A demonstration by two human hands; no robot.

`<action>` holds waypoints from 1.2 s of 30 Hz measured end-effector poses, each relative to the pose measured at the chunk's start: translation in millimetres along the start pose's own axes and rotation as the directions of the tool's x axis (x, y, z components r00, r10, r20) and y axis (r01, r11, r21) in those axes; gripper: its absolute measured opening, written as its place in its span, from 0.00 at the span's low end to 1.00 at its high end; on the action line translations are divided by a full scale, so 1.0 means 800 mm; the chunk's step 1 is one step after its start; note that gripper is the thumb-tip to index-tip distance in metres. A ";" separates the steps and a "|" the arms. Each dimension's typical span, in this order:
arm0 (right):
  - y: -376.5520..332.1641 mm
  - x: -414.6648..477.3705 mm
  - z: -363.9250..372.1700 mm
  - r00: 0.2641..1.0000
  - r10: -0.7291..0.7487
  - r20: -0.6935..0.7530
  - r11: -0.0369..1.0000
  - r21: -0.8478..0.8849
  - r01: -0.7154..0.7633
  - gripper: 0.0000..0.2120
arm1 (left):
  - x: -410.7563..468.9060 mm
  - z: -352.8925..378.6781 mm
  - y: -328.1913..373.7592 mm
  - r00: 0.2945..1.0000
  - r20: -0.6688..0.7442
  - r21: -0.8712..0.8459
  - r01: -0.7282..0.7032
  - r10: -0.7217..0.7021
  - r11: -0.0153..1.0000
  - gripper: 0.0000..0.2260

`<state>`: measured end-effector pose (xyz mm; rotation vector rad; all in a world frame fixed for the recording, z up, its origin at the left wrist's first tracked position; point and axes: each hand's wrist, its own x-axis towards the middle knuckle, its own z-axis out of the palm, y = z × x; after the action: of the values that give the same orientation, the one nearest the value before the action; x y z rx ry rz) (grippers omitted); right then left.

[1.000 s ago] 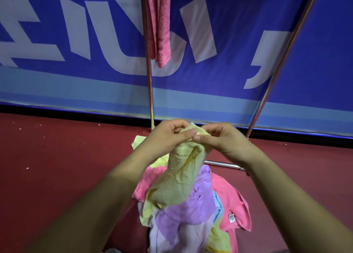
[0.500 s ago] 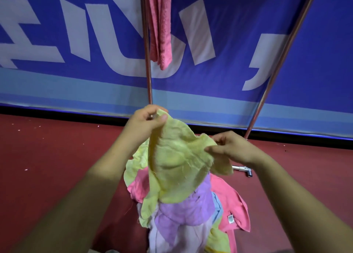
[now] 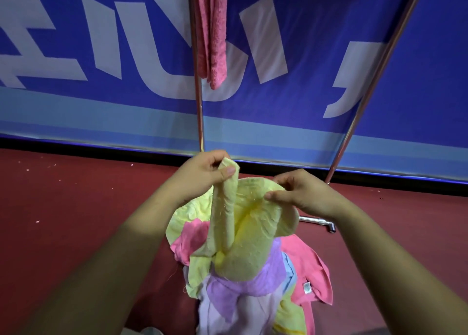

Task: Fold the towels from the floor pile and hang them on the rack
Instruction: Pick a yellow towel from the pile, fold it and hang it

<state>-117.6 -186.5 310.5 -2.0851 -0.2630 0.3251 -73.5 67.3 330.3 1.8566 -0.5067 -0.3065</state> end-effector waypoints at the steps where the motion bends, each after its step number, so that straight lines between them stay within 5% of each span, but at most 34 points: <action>1: 0.005 0.001 -0.001 1.000 0.017 0.009 0.998 -0.066 -0.017 0.08 | 0.002 -0.003 0.000 0.998 -0.066 -0.013 0.001 -0.002 1.000 0.06; 4: 0.011 0.002 -0.003 0.999 0.038 -0.018 0.993 -0.114 -0.039 0.07 | 0.005 -0.015 -0.004 0.989 -0.148 0.023 -0.015 0.019 1.000 0.08; 7: 0.002 -0.001 -0.003 0.999 -0.010 -0.050 0.999 0.033 0.011 0.05 | 0.001 -0.018 -0.003 0.981 0.171 0.203 -0.127 0.092 0.971 0.04; 9: -0.010 -0.003 0.001 0.998 -0.045 -0.051 0.988 0.146 0.052 0.06 | -0.003 -0.006 -0.005 0.908 0.419 0.225 -0.097 -0.007 0.969 0.04; 12: -0.019 -0.003 0.008 0.995 -0.082 -0.055 0.958 0.272 0.094 0.08 | -0.004 0.006 -0.011 0.863 0.497 0.242 -0.039 -0.089 0.970 0.05; 17: -0.005 0.000 0.000 1.000 -0.004 -0.031 0.995 0.095 0.007 0.05 | 0.001 -0.019 -0.006 0.983 0.178 0.110 -0.066 0.046 0.992 0.07; 22: 0.003 0.000 -0.004 1.000 -0.008 -0.019 0.995 -0.098 0.006 0.07 | 0.011 -0.021 -0.020 0.987 -0.158 0.049 -0.010 0.018 0.999 0.09; 30: -0.025 0.002 0.015 0.968 0.039 -0.249 0.901 0.427 0.074 0.06 | 0.013 -0.008 -0.031 0.926 -0.375 0.227 0.041 0.049 0.973 0.06; 36: -0.032 0.000 0.016 0.986 0.011 -0.164 0.872 0.485 0.071 0.14 | 0.009 0.009 -0.019 0.946 -0.322 0.278 0.049 0.045 0.959 0.04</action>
<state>-122.9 -163.4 326.5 -1.5897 -0.0991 0.1772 -67.3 62.5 313.6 2.1333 -0.3313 0.0808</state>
